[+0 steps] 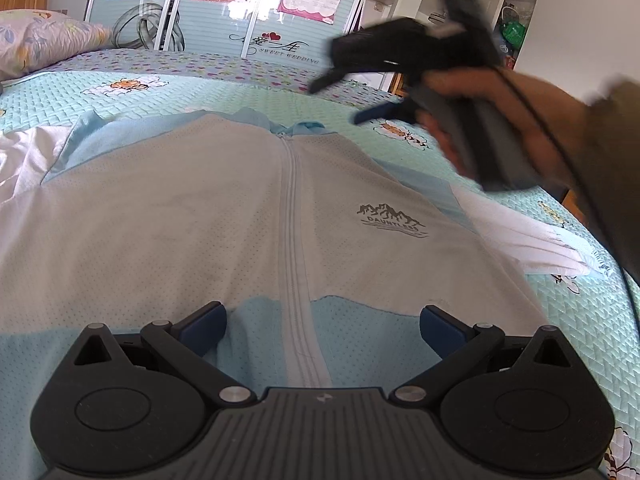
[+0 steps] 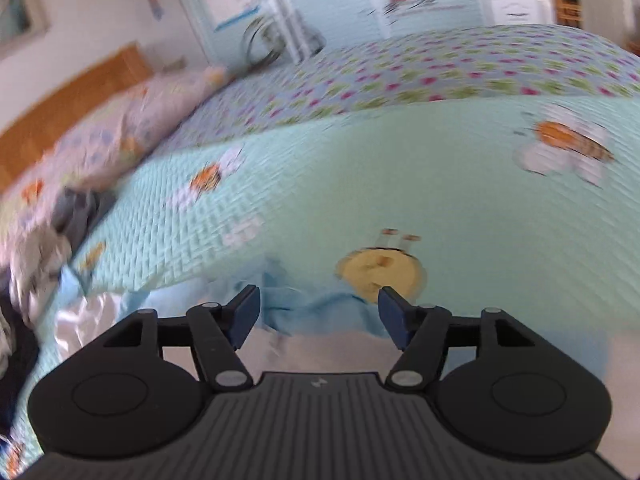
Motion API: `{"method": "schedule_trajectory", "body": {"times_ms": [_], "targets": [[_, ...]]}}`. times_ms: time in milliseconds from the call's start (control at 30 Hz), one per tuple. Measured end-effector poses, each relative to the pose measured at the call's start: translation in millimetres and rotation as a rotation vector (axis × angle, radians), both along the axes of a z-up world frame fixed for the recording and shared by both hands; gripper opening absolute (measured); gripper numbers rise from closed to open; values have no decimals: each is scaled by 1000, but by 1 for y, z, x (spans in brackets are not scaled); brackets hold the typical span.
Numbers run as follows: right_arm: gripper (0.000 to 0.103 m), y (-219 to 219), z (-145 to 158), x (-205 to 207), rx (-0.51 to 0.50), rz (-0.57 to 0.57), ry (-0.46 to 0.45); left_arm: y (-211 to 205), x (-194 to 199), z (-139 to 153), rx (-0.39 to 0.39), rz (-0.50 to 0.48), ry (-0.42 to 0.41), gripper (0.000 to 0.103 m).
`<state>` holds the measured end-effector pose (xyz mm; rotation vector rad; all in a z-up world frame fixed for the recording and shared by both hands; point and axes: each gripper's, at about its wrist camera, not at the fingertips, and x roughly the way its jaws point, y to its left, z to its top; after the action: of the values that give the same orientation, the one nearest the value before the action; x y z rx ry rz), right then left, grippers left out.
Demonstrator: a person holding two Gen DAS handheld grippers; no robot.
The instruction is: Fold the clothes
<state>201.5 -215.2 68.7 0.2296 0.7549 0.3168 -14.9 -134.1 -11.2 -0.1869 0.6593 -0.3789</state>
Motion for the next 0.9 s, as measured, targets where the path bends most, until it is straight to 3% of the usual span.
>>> {"method": "schedule_trajectory", "body": {"times_ms": [200, 300, 433, 500, 600, 667, 700, 767, 833, 900], "targets": [[67, 54, -6, 57, -173, 55, 18, 0, 1, 0, -1, -1, -1, 102], [67, 68, -19, 75, -178, 95, 78, 0, 1, -1, -2, -1, -1, 102], [68, 92, -40, 82, -269, 147, 142, 0, 2, -1, -1, -1, -1, 102], [73, 99, -46, 82, -303, 153, 148, 0, 2, -1, 0, -1, -1, 102], [88, 108, -51, 84, -343, 160, 149, 0, 1, -1, 0, -1, -1, 102], [89, 111, -52, 86, -349, 156, 157, 0, 1, 0, -1, -1, -1, 102], [83, 111, -51, 85, -343, 158, 155, 0, 1, 0, -2, -1, 0, 102], [60, 109, -46, 84, -323, 160, 139, 0, 0, 0, -2, -1, 0, 102], [7, 100, -39, 82, -268, 145, 129, 0, -1, 0, -1, -1, -1, 102], [7, 93, -34, 79, -244, 135, 113, 0, -1, 0, 0, -1, -1, 102]]}}
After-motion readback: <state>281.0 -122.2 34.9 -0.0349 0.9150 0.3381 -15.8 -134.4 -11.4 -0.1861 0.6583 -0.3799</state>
